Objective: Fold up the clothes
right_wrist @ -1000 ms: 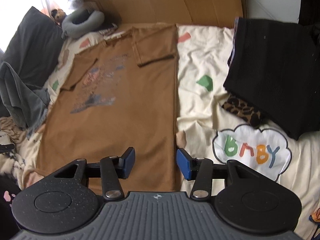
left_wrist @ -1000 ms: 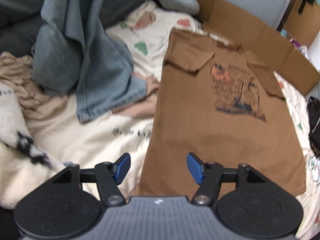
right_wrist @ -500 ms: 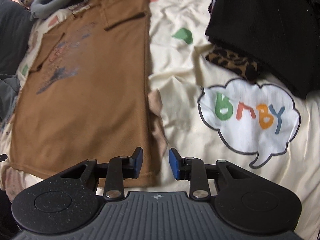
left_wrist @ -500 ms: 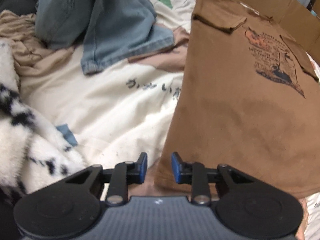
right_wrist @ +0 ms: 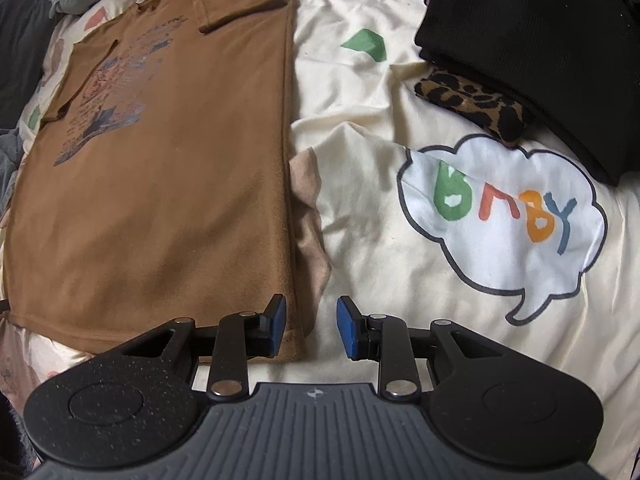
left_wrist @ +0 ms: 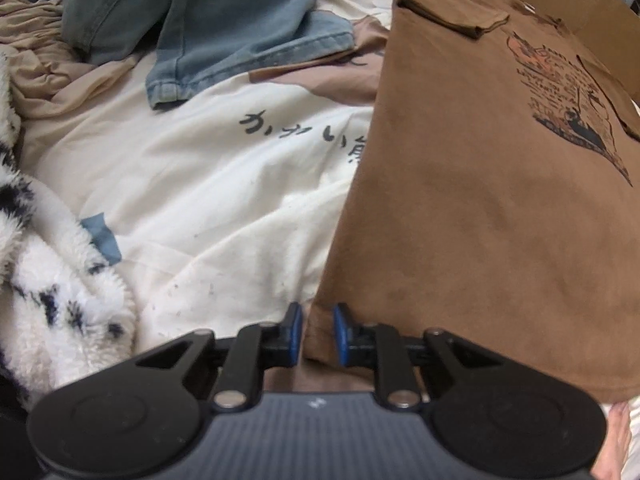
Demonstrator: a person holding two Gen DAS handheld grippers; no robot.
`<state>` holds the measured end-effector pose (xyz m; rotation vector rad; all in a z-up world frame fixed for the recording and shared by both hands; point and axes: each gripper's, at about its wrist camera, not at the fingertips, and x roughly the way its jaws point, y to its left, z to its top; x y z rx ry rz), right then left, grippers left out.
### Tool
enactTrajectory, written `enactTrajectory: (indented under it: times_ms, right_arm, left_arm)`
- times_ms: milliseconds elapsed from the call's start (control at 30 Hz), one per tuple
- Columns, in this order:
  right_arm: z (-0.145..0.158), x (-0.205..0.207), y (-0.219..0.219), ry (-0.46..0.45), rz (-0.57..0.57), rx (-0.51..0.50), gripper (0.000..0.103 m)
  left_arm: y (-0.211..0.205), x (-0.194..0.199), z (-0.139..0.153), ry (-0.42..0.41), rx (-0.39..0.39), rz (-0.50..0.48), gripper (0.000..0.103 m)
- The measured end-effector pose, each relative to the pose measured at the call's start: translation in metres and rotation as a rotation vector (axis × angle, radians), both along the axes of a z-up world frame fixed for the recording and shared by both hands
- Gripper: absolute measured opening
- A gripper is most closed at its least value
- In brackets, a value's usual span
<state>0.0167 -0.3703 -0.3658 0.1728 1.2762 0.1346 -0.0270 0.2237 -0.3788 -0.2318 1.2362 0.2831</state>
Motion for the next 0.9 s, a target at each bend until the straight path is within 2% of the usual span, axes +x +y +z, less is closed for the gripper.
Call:
enactTrajectory:
  times_ms: [133,167,200,300,467,733,800,833,900]
  right_arm:
    - [-0.002,-0.003,0.0,-0.017,-0.012,0.01,0.035]
    - [-0.002,-0.004,-0.001,-0.022,-0.016,0.017,0.035]
    - [-0.002,-0.006,-0.001,-0.027,-0.014,0.021,0.035]
    - [-0.002,-0.011,0.002,-0.044,-0.001,0.033,0.034]
    - [-0.006,-0.014,0.008,-0.057,0.019,0.034,0.034]
    - [-0.021,-0.001,0.008,-0.038,-0.031,0.04,0.034]
    - [-0.025,0.003,0.01,-0.031,-0.027,0.038,0.028]
    - [-0.027,0.004,0.012,-0.027,-0.023,0.037,0.019]
    - [-0.027,0.005,0.015,-0.021,-0.008,0.036,0.015]
  left_arm:
    - [0.001,-0.005,0.001,0.007,-0.015,0.027,0.017]
    - [0.002,-0.004,0.002,0.015,-0.023,0.039,0.016]
    - [0.002,-0.004,0.003,0.025,-0.033,0.051,0.01]
    - [0.0,0.0,0.006,0.055,-0.023,0.008,0.006]
    - [0.004,0.001,0.012,0.08,-0.025,0.004,0.005]
    - [0.006,-0.004,0.021,0.093,-0.036,0.055,0.005]
    - [0.007,-0.003,0.022,0.1,-0.036,0.056,0.005]
    - [0.007,-0.003,0.022,0.103,-0.034,0.054,0.005]
    - [0.005,-0.003,0.022,0.108,-0.028,0.046,0.005]
